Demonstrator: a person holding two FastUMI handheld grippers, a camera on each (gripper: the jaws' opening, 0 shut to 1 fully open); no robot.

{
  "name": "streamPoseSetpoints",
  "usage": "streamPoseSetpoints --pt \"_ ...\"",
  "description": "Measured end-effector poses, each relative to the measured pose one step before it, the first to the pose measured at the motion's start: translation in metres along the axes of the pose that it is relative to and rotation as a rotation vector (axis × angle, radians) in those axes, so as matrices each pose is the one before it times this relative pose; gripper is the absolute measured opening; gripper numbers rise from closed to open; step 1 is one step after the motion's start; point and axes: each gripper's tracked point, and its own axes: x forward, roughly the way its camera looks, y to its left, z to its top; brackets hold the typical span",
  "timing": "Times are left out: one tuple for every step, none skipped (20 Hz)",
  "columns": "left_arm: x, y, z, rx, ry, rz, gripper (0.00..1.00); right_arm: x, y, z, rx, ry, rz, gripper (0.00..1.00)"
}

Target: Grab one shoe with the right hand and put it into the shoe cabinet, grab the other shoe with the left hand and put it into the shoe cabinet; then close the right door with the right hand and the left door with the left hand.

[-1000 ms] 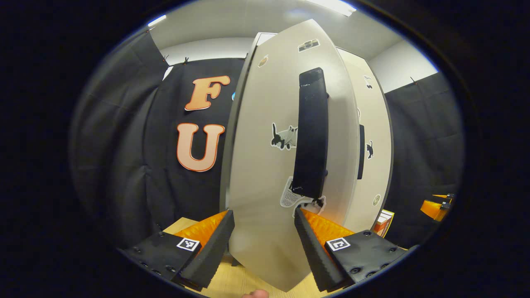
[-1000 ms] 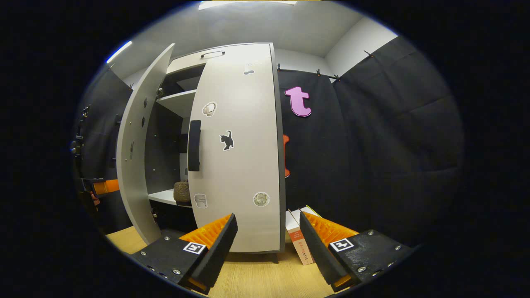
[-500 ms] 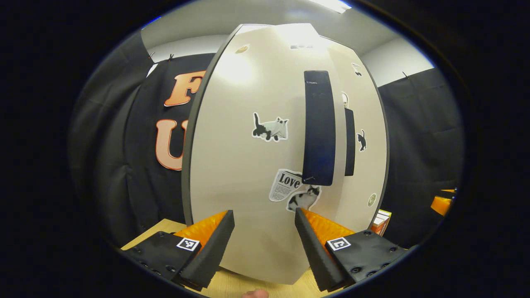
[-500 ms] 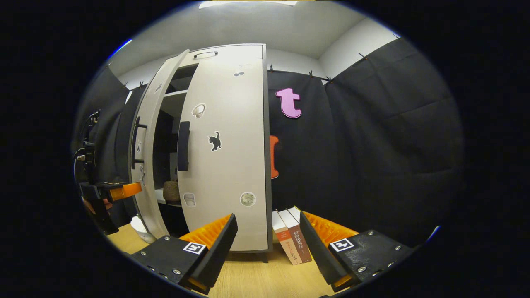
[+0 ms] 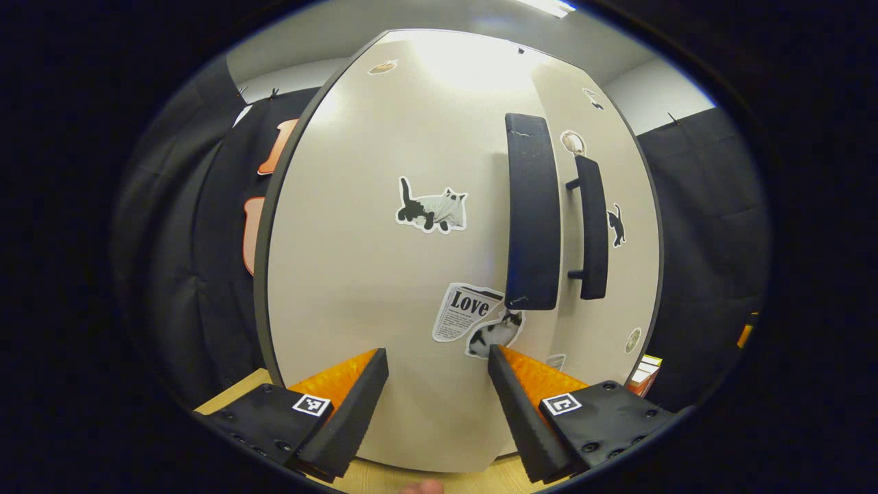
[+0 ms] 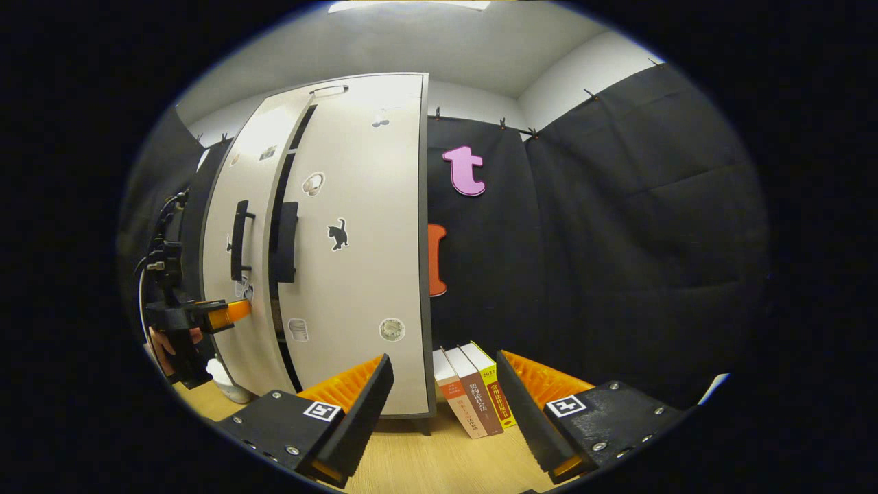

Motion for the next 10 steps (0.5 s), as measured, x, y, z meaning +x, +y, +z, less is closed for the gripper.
streamPoseSetpoints --pt "0.003 -0.00107 -0.00063 0.00716 -0.00271 -0.00079 0.96 -0.00017 -0.00035 -0.00025 0.00059 0.0003 -0.00245 0.93" --pt "0.00272 -0.00447 -0.00305 0.00172 0.00964 -0.01291 0.99 -0.00031 -0.00019 -0.00008 0.00047 0.00022 -0.00137 0.93" --pt "-0.00095 -0.00129 -0.00131 0.00839 0.00629 0.01074 0.96 -0.00053 -0.0005 0.00068 -0.00022 0.0007 -0.00097 0.93" --pt "0.00214 -0.00024 -0.00141 0.01735 -0.00026 0.00852 0.96 -0.00021 -0.00021 0.00019 -0.00014 -0.00073 -0.00147 0.93" --pt "0.00085 -0.00002 -0.00037 0.01409 0.00033 0.0085 0.96 -0.00085 -0.00018 -0.00016 0.00028 0.00167 0.00003 0.93" --pt "0.00018 -0.00015 -0.00082 0.00859 -0.00114 0.0063 0.97 -0.00072 0.0008 -0.0004 0.00104 0.00205 0.00136 0.93" --pt "-0.00049 -0.00035 0.00047 0.00844 -0.00236 0.00332 0.94 -0.00026 0.00089 0.00026 0.00018 -0.00009 0.00249 0.93" --pt "-0.00053 -0.00084 -0.00072 0.00038 0.0007 -0.00211 0.97 -0.00076 0.00075 0.00046 -0.00145 -0.00133 0.00188 0.93" --pt "-0.00241 -0.00173 0.00059 -0.0073 0.00357 -0.00826 0.97 -0.00177 0.00078 0.00003 -0.00265 -0.00069 0.00295 0.93" --pt "-0.00465 -0.00069 0.00173 -0.01065 0.00297 -0.00746 0.97 0.00017 0.00177 0.00021 -0.00356 -0.00073 0.00301 0.93"
